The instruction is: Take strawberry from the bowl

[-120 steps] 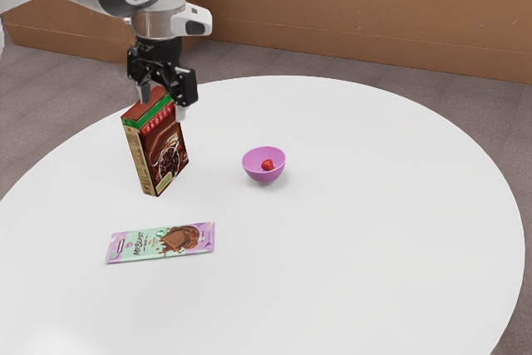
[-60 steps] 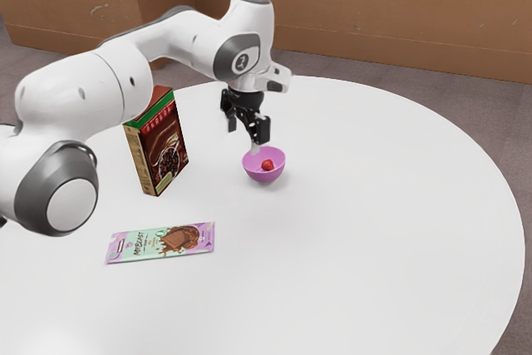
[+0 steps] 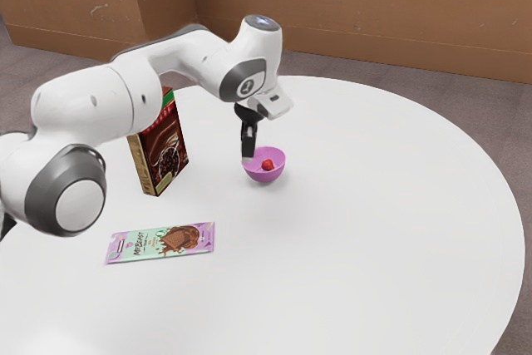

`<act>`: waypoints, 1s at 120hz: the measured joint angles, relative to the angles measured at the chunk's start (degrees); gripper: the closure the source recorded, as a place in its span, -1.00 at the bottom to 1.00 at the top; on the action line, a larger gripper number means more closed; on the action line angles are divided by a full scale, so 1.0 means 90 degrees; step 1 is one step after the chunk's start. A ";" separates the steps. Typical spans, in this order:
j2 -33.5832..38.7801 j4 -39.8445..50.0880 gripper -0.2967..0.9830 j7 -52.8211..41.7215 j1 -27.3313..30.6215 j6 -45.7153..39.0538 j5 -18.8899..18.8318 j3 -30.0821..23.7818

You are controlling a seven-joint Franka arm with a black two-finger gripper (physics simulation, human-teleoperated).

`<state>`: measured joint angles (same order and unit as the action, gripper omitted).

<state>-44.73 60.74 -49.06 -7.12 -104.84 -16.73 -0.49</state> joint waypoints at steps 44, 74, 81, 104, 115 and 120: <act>-0.0619 -0.0526 -0.48 -0.2850 0.0382 -0.0826 0.0321 -0.0321; -0.0710 -0.0564 -0.25 -0.4265 0.0409 -0.1010 0.0451 -0.0314; -0.0717 -0.0565 -0.18 -0.4517 0.0404 -0.1053 0.0457 -0.0313; -0.0990 -0.0583 -0.08 -0.5214 0.0511 -0.1354 0.0465 -0.0318; -0.1035 -0.0608 -0.05 -0.5500 0.0525 -0.1540 0.0464 -0.0308; -0.1066 -0.0611 -0.05 -0.5620 0.0529 -0.1618 0.0463 -0.0310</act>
<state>-54.32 55.24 -99.64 -2.36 -119.40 -12.56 -3.28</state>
